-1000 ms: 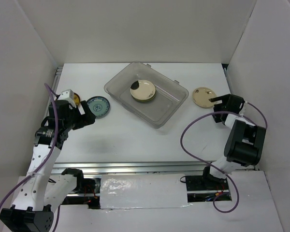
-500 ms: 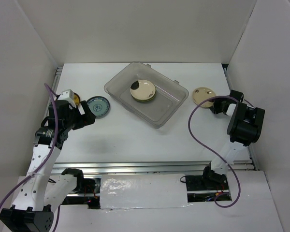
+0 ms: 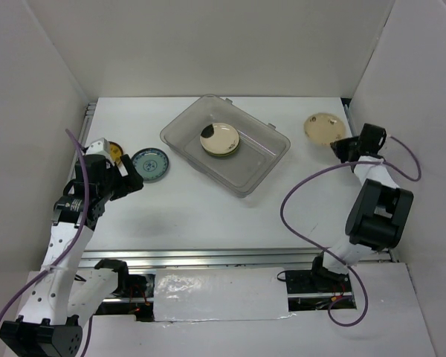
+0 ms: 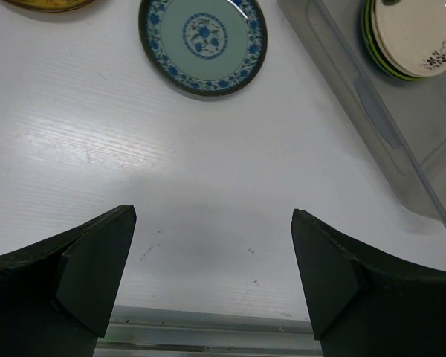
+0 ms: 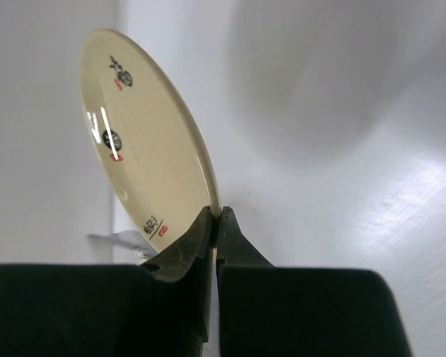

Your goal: Place the plates into the plastic bin on the countertop

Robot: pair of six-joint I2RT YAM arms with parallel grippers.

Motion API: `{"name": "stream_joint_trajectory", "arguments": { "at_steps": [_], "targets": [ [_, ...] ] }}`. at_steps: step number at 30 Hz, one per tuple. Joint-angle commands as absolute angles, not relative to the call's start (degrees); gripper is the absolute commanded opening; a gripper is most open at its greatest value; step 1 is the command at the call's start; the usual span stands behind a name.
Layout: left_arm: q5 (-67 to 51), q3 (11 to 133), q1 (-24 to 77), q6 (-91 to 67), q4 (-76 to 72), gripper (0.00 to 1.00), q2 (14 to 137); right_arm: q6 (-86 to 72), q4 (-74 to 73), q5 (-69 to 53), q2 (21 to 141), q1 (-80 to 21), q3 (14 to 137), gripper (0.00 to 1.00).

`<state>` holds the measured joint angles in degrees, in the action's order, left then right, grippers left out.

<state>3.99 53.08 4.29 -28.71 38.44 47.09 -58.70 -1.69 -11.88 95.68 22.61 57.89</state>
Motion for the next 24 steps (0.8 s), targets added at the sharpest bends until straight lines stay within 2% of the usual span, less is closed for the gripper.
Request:
{"name": "stream_joint_trajectory", "arguments": {
  "at_steps": [1, 5, 8, 10, 11, 14, 18, 24],
  "targets": [
    [10.4, 53.9, 4.0, -31.5, 39.4, 0.99, 45.7, -55.9, -5.2, -6.0, 86.8, 18.5, 66.0, 0.00],
    [15.2, 54.1, 4.1, -34.4, 40.5, 0.99, 45.2, -49.5, -10.9, -9.7, 89.4, 10.9, 76.0, 0.00],
    [16.9, 55.1, 4.0, -36.6, 41.8, 0.99, 47.6, -46.6, -16.6, -18.1, 100.5, 3.4, 87.0, 0.00],
    [13.7, 55.2, 3.2, -38.5, 41.0, 0.99, 50.6, -46.7, -16.4, -22.1, 104.0, 0.3, 88.9, 0.00],
    [11.6, 55.0, 2.6, -38.8, 39.8, 0.99, 53.2, -46.7, -15.9, -22.7, 106.7, -4.3, 90.3, 0.00],
    [7.0, 54.2, 0.3, -40.1, 36.5, 0.99, 57.9, -47.1, -15.1, -22.3, 111.6, -9.6, 93.8, 0.00],
    [6.6, 53.3, -3.2, -41.0, 34.5, 0.99, 64.4, -48.3, -14.7, -23.6, 118.3, -12.6, 98.6, 0.00],
    [5.4, 48.9, -4.9, -42.1, 31.2, 0.99, 64.7, -46.8, -19.1, -22.7, 126.2, -14.3, 107.4, 0.00]
  ]
}}
